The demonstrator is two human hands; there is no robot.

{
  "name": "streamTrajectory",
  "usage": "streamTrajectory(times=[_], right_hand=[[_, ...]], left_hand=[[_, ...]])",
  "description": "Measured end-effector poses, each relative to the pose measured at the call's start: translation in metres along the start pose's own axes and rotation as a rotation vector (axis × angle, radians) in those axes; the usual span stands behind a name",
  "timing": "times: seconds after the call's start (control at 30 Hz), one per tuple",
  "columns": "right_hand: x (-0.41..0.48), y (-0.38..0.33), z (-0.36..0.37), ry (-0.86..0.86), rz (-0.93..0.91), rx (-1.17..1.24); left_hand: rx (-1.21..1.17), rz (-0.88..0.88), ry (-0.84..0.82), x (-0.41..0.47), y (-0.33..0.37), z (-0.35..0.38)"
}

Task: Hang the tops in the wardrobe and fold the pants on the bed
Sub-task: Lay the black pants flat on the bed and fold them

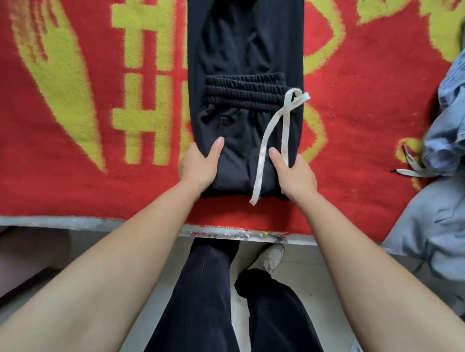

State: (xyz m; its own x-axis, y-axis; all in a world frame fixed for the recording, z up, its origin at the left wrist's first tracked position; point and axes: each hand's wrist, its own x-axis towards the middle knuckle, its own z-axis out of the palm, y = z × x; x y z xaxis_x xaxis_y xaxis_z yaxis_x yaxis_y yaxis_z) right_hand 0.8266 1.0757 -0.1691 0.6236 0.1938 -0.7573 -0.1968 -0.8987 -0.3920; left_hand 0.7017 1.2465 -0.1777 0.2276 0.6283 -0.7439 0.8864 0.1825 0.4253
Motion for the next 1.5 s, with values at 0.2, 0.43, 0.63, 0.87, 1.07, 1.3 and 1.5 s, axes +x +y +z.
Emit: streamTrajectory(times=[0.2, 0.43, 0.63, 0.87, 1.07, 1.3, 1.5], right_hand=[[-0.039, 0.043, 0.003, -0.088, -0.04, -0.046], [-0.095, 0.115, 0.023, -0.133, -0.008, -0.117], [-0.101, 0.123, 0.012, -0.096, 0.103, -0.155], [-0.064, 0.037, -0.021, 0.126, 0.009, -0.05], [-0.02, -0.056, -0.03, 0.203, -0.096, -0.056], [0.063, -0.164, -0.033, 0.242, -0.297, -0.082], [0.153, -0.263, -0.036, 0.379, -0.456, -0.093]], left_hand=[[-0.049, -0.045, -0.077, -0.043, -0.043, 0.003], [-0.112, -0.152, -0.075, -0.116, -0.116, 0.032], [-0.057, -0.17, -0.056, -0.125, -0.119, 0.026], [0.151, 0.06, -0.021, -0.082, -0.044, -0.018], [0.351, 0.312, -0.01, -0.024, 0.029, -0.046], [0.601, 0.566, 0.053, 0.078, 0.117, -0.074], [0.86, 0.845, 0.276, 0.181, 0.181, -0.083]])
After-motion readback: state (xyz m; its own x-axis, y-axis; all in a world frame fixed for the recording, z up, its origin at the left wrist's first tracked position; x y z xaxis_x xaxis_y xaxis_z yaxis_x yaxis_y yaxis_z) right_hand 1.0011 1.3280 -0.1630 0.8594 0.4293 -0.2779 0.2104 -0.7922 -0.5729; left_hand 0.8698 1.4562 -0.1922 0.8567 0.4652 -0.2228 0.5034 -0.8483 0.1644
